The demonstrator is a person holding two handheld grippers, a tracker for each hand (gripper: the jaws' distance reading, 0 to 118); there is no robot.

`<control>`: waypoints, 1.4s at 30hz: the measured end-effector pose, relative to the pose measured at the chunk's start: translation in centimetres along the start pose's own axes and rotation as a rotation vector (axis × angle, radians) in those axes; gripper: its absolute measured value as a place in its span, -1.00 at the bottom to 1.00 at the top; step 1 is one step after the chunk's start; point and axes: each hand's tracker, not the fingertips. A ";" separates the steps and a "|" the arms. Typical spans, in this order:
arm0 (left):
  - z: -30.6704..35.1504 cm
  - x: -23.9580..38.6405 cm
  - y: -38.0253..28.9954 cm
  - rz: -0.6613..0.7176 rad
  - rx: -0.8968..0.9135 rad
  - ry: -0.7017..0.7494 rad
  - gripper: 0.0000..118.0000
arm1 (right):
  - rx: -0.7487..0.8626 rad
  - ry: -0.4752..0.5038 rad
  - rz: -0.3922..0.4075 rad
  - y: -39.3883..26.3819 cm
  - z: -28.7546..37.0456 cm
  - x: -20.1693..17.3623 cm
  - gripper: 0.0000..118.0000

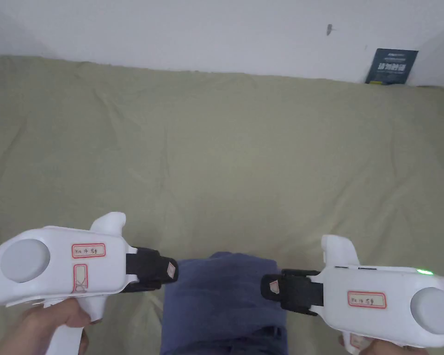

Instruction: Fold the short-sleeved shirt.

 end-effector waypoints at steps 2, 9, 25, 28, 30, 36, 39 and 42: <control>0.4 -2.0 -0.3 0.032 -0.006 0.066 -1.00 | -0.051 0.136 -0.071 0.0 -2.7 2.4 -1.00; -1.5 -5.6 -2.0 0.088 -0.063 -0.019 -1.00 | -0.138 0.412 -0.508 -3.8 -7.5 13.6 -1.00; -12.1 -6.6 -1.6 0.099 -0.104 -0.369 0.98 | -0.085 0.468 -0.560 -4.4 -7.2 13.8 -1.00; -11.8 -7.0 -1.6 0.099 -0.088 -0.371 0.22 | -0.085 0.469 -0.566 -4.3 -7.3 13.8 -1.00; -11.8 -8.7 -1.8 0.081 -0.089 -0.283 -0.29 | -0.083 0.472 -0.565 -4.3 -7.2 13.7 -1.00; -11.3 -9.0 -1.4 0.141 -0.113 -0.388 -0.34 | -0.096 0.409 -0.500 -3.4 -6.7 12.4 -1.00; -10.0 -9.1 -0.7 0.156 -0.123 -0.398 -0.36 | -0.101 0.344 -0.399 -2.5 -5.5 10.6 -1.00; -7.1 -10.1 0.6 0.131 -0.129 -0.376 -0.37 | -0.099 0.304 -0.328 -1.7 -4.3 8.9 -1.00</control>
